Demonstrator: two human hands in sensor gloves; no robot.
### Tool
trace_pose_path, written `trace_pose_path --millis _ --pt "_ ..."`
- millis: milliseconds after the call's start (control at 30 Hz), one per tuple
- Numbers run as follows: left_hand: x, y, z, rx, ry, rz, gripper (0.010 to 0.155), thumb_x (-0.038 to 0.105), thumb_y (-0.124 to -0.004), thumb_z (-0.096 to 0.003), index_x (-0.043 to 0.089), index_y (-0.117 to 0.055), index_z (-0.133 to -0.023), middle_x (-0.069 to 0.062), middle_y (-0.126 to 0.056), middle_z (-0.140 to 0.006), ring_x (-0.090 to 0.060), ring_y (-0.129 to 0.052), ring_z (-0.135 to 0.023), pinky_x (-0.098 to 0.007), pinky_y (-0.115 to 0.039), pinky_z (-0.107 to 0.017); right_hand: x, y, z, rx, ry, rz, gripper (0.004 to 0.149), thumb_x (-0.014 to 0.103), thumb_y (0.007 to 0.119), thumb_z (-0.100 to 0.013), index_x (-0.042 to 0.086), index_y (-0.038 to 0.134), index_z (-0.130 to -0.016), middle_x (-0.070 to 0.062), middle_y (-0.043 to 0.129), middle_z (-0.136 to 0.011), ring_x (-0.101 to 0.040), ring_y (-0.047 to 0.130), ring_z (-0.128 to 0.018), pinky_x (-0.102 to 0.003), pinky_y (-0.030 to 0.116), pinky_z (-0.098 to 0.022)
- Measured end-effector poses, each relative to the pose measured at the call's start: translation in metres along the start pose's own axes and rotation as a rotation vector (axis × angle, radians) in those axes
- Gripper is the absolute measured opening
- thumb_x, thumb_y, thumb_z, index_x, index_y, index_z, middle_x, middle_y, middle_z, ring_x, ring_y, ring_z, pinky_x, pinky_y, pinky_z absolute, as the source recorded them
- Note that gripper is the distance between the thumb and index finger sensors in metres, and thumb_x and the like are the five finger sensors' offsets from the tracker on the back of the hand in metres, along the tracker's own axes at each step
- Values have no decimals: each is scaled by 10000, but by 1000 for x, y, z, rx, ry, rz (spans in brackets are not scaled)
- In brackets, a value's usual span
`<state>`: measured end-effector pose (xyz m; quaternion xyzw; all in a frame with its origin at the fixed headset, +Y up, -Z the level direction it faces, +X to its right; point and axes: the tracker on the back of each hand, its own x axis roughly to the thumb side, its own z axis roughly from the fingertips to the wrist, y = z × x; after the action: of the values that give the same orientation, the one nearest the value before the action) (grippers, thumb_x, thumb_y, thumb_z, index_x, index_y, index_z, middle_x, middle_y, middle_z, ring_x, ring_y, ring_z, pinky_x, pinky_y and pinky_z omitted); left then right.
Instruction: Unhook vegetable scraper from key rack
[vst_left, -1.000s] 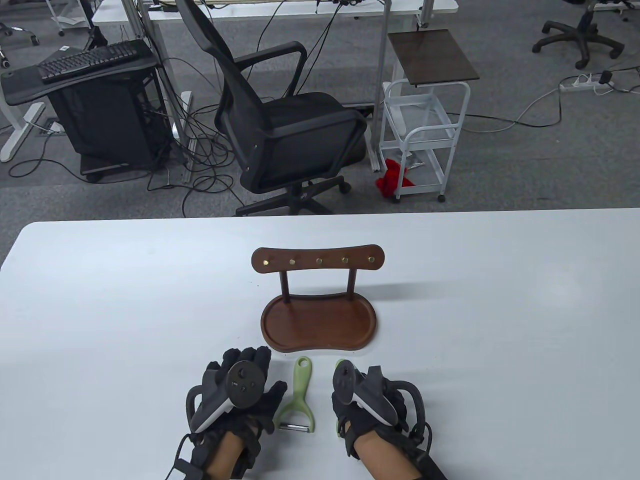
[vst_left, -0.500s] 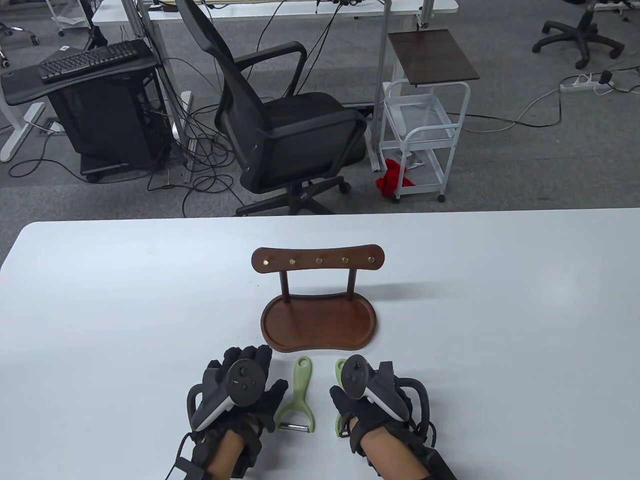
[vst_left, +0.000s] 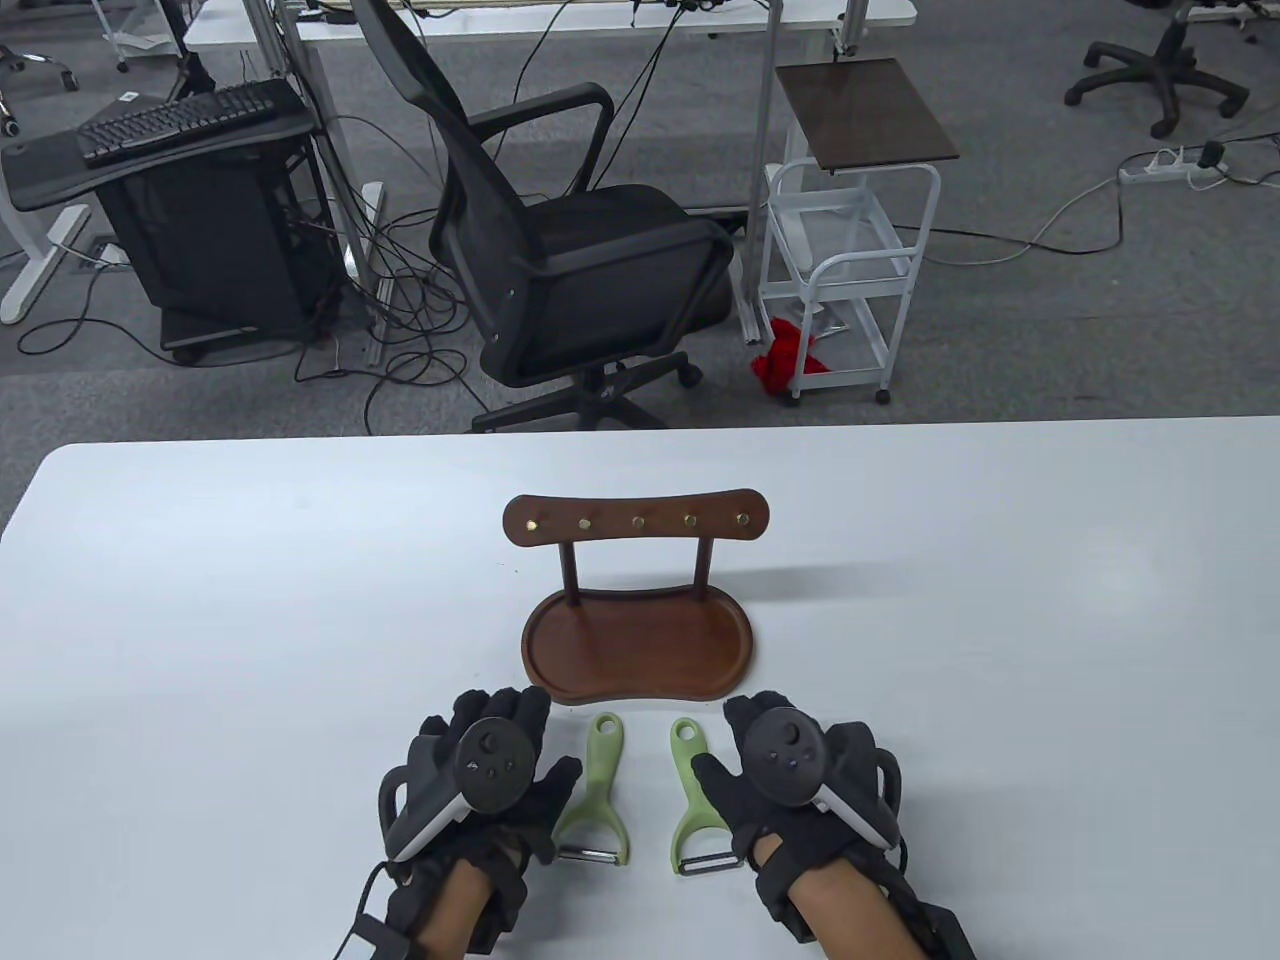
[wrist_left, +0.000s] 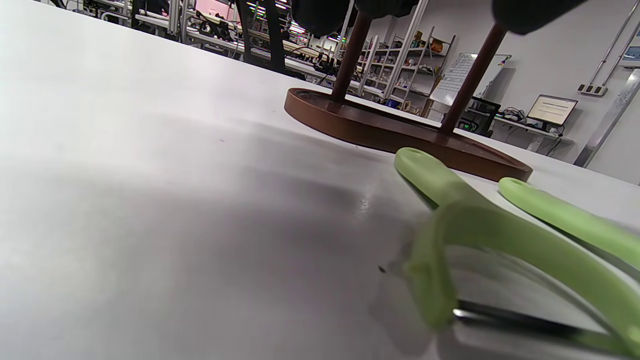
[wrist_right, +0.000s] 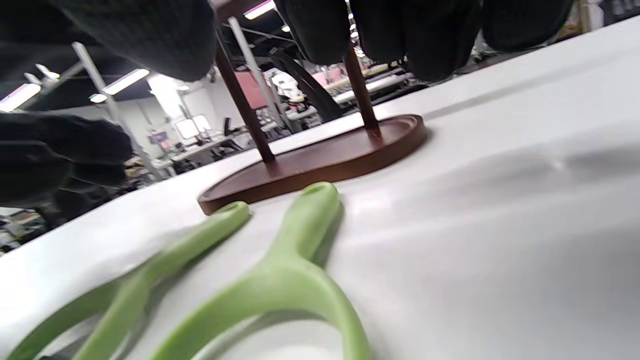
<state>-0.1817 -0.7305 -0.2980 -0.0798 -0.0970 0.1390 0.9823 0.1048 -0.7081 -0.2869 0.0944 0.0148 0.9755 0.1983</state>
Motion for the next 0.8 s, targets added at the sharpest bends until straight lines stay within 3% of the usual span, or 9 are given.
trace_pose_path --millis 133,367,800 --pt "-2 -1 -2 2 -5 -19 774 573 -667 -531 226 -339 -1141 -148 -351 -1176 -525 -251 -1102 -778 -195 -694 -1 -7 2 -20 -35 -13 737 527 741 -486 146 472 -1056 -225 397 -1139 -555 432 -986 -729 449 -647" --pt "-12 -2 -2 10 -3 -45 772 578 -666 -531 230 -344 -1140 -147 -345 -1177 -522 -245 -1103 -778 -192 -694 -13 -8 5 59 -13 -40 800 551 733 -488 185 349 -1087 -191 208 -1169 -557 242 -1009 -762 314 -658" --pt "-13 -2 -3 23 -6 -40 777 581 -664 -530 227 -340 -1140 -148 -344 -1176 -523 -239 -1101 -777 -190 -693 -11 1 3 115 -15 -14 814 538 715 -497 168 286 -1082 -208 156 -1151 -572 207 -989 -764 291 -645"
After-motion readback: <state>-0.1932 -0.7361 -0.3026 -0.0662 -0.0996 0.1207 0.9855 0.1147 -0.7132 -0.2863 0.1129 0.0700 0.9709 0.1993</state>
